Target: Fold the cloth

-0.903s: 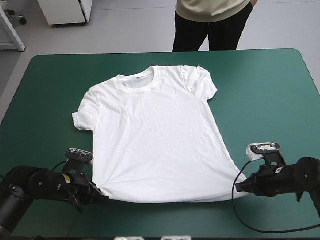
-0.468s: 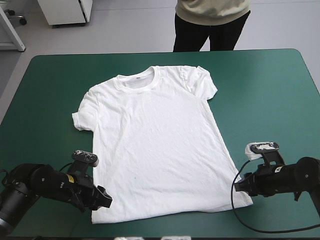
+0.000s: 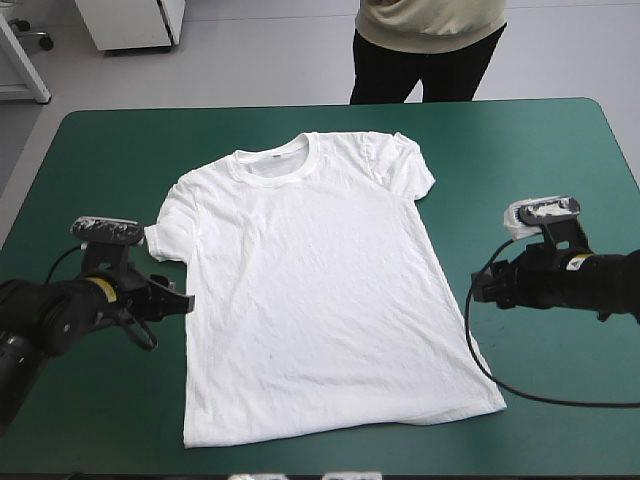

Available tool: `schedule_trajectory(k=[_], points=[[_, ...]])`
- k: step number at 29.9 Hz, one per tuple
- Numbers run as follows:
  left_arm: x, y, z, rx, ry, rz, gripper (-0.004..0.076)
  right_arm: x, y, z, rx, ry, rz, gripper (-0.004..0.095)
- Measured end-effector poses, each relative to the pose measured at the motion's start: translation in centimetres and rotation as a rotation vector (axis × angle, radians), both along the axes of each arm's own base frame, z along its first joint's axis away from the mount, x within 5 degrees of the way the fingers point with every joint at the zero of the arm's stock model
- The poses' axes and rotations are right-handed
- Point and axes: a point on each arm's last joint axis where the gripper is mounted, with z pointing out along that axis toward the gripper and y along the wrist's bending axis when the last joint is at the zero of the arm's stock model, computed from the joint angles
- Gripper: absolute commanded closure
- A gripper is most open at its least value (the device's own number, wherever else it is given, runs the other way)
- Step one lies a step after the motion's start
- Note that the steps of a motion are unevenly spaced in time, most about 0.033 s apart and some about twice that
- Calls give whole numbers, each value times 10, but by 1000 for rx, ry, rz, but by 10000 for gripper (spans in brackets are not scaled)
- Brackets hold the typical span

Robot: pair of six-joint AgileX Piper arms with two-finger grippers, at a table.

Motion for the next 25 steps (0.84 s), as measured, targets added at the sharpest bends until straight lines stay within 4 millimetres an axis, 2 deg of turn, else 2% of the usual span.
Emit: schedule_trajectory(k=[3,6,10,15,25], points=[[32,-6,-16,35,72,22,360,14,2,5,19,-2,16,439],[60,-6,-39,38,153,61,360,28,3,-2,18,34,25,483],[93,13,-71,-54,279,181,360,42,3,-15,6,83,42,486],[114,33,-93,-205,337,244,360,47,3,-19,-2,87,48,486],[140,36,-128,-222,350,230,362,53,2,-16,-9,22,28,487]])
